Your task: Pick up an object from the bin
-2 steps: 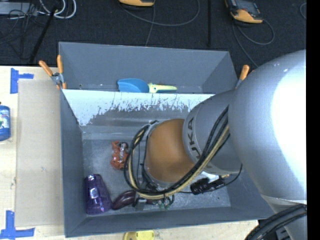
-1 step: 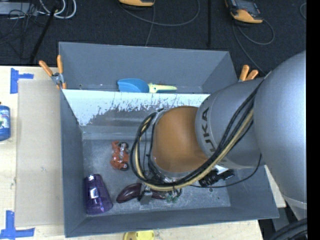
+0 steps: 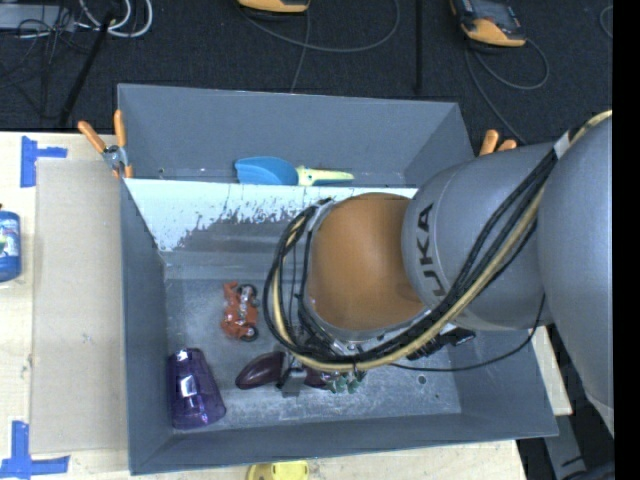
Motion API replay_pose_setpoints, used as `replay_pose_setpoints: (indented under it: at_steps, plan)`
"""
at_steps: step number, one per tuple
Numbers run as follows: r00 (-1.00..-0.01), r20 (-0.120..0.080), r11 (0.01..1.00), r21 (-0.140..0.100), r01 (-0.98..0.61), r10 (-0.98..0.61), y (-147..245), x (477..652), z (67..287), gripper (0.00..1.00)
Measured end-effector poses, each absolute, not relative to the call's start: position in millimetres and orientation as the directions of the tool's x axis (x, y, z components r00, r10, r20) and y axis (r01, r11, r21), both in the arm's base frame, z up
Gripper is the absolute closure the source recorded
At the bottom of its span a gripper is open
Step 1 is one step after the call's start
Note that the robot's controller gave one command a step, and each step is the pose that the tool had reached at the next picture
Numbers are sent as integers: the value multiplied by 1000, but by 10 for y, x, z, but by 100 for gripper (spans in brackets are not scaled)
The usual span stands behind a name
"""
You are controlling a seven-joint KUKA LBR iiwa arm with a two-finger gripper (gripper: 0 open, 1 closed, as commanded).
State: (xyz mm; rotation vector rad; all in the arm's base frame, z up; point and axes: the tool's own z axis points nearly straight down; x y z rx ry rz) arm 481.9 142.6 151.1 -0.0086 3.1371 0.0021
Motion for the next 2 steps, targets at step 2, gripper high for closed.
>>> replay_pose_setpoints:
  at_steps: [2]
  plan:
    - [-1000,4,1000,-1,-7,-7,1407,4951,2432,100]
